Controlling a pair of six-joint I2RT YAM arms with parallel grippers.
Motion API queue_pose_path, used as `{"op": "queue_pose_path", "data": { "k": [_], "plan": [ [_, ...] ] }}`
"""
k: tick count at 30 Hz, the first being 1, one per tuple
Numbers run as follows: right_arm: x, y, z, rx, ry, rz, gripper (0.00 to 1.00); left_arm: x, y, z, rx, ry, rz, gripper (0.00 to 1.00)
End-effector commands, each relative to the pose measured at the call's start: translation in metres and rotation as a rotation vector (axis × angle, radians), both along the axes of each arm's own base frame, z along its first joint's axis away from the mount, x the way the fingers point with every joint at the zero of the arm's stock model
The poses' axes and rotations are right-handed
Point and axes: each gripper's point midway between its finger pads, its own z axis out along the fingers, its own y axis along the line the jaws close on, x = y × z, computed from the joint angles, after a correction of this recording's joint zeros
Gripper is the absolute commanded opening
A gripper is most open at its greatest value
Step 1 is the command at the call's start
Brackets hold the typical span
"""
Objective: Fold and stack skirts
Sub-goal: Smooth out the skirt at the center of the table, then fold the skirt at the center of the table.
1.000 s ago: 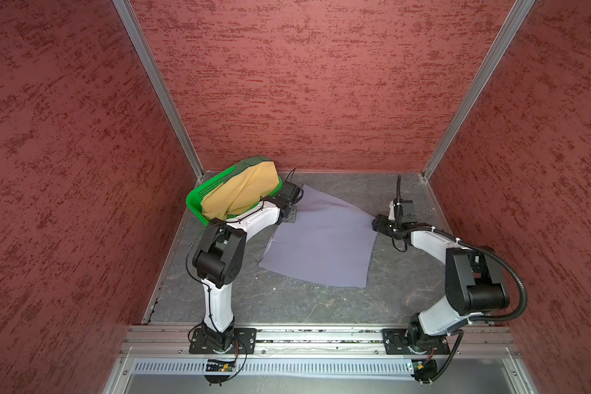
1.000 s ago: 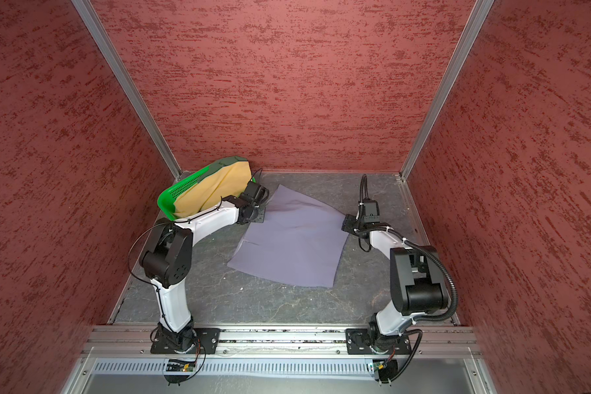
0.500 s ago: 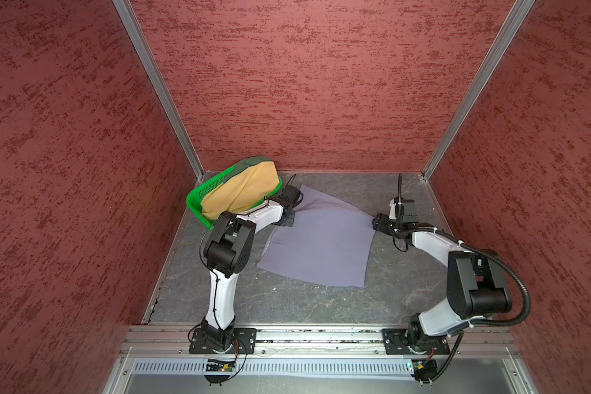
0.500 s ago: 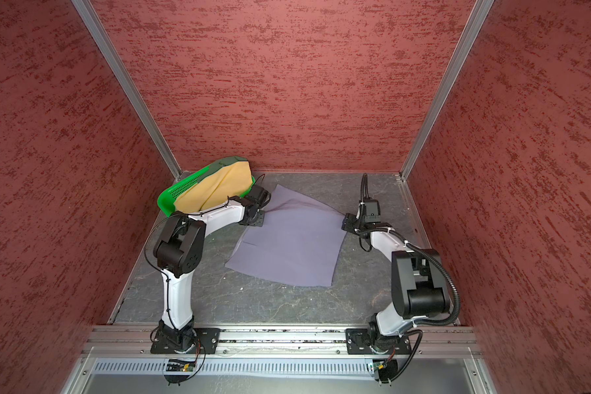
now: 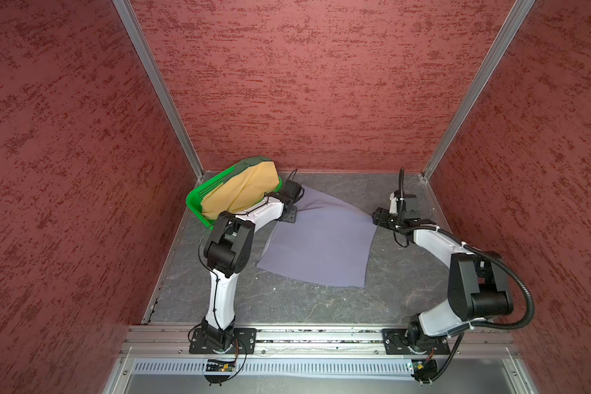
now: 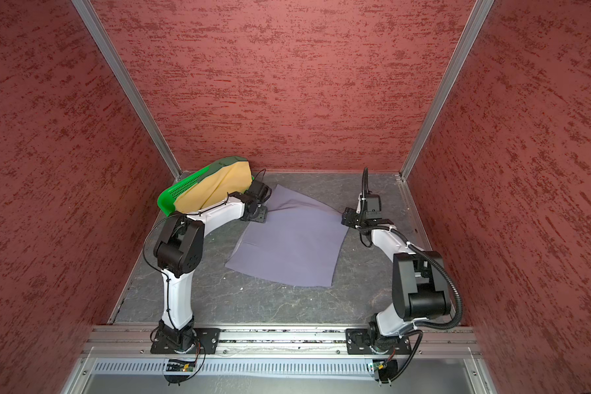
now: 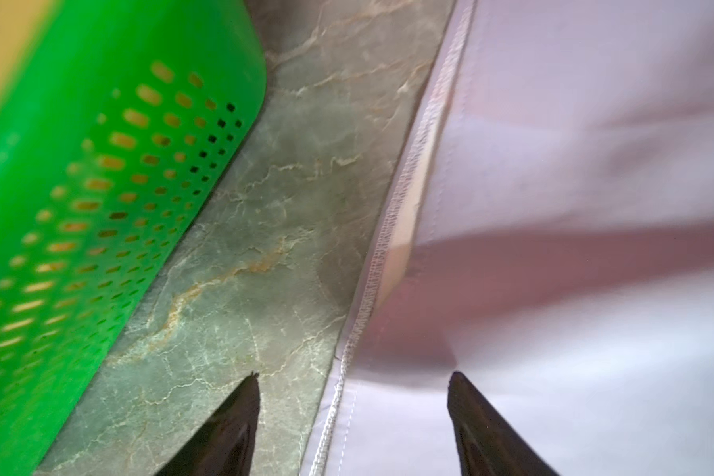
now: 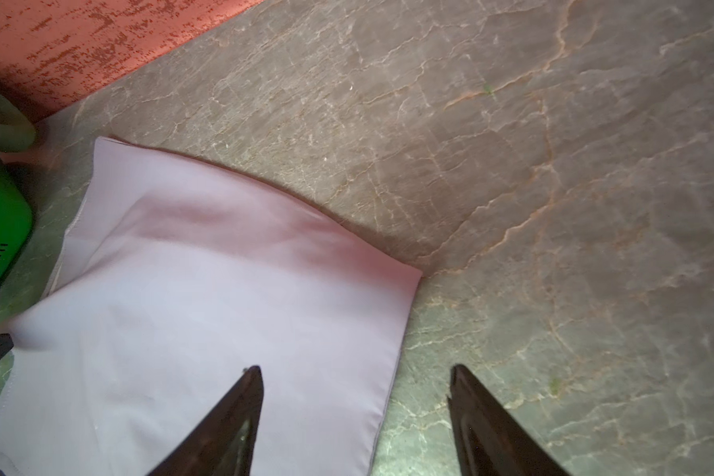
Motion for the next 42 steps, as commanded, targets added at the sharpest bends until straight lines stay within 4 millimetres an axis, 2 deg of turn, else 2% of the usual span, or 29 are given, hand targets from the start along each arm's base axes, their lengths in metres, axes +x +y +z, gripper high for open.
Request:
{"op": "queue_pose_path", "data": {
  "k": [1,5,6,8,13,21,25,29,35,42],
  "plan": [
    [-0.001,0.010,0.010,-0.040,-0.071,0.095,0.71,-0.002,-0.016,0.033,-0.066,-0.054,-0.061,0.74],
    [-0.015,0.033,0.016,-0.198,-0.159,0.279,0.71,-0.021,-0.013,0.037,-0.076,-0.030,-0.058,0.75],
    [-0.021,0.040,0.025,-0.245,-0.205,0.328,0.71,-0.028,-0.010,0.036,-0.075,-0.020,-0.045,0.75],
    [-0.032,0.052,0.027,-0.334,-0.265,0.410,0.72,-0.041,-0.002,0.035,-0.079,-0.003,-0.015,0.75],
    [-0.068,0.092,0.030,-0.505,-0.437,0.659,0.77,-0.080,0.015,0.031,-0.090,0.032,0.061,0.75],
    [-0.092,0.115,0.022,-0.637,-0.423,0.823,0.78,-0.152,0.030,0.028,-0.038,0.109,0.116,0.68],
    [-0.093,0.121,0.022,-0.660,-0.437,0.853,0.78,-0.188,0.042,0.021,-0.019,0.180,0.159,0.63],
    [-0.095,0.131,0.022,-0.697,-0.470,0.902,0.78,-0.216,0.042,0.017,-0.106,0.223,0.198,0.58],
    [-0.100,0.135,0.017,-0.772,-0.473,0.949,0.77,-0.236,0.042,0.010,-0.288,0.227,0.271,0.53],
    [-0.111,0.145,0.015,-0.793,-0.483,1.009,0.76,-0.228,0.045,-0.006,-0.439,0.221,0.361,0.49]
  ]
}}
